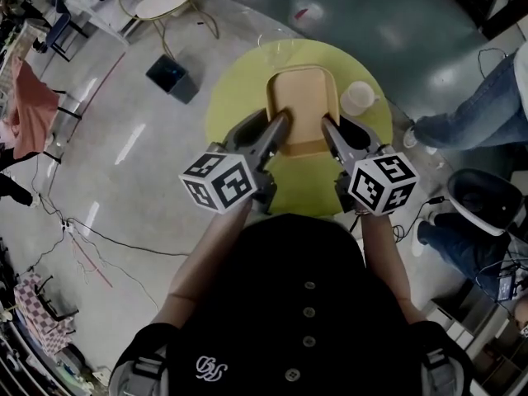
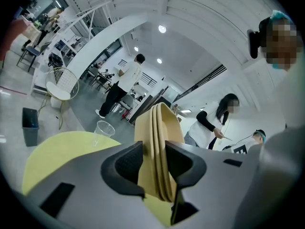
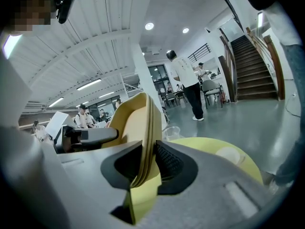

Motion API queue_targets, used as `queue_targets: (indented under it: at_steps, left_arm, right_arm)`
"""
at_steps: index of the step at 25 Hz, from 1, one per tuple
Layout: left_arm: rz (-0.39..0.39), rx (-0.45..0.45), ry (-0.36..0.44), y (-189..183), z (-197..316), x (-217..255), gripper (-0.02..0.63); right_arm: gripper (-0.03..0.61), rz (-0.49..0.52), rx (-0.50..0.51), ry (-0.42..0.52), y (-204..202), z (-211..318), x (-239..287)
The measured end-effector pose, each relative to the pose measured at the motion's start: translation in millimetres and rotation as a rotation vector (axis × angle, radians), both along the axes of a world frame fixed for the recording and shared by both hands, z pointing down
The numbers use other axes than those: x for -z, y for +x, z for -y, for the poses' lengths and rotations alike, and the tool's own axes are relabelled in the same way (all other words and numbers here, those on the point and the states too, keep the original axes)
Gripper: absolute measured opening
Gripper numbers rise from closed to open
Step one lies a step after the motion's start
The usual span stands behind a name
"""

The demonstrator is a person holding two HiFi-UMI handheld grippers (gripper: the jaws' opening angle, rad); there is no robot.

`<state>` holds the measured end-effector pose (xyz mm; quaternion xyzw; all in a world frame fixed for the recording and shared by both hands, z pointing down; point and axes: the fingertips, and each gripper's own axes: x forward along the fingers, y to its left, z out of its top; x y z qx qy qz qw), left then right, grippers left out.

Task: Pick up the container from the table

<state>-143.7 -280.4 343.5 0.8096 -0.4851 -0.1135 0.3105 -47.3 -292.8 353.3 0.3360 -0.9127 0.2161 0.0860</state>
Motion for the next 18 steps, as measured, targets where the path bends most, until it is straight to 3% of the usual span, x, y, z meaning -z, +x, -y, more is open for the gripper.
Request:
queue_targets:
  at_steps: [18]
  left_arm:
    - [-0.012,0.008,-0.018,-1,1,-6,0.129]
  right_arm:
    - [0.058,-0.043,-0.005,-0.018,-1,1,-10]
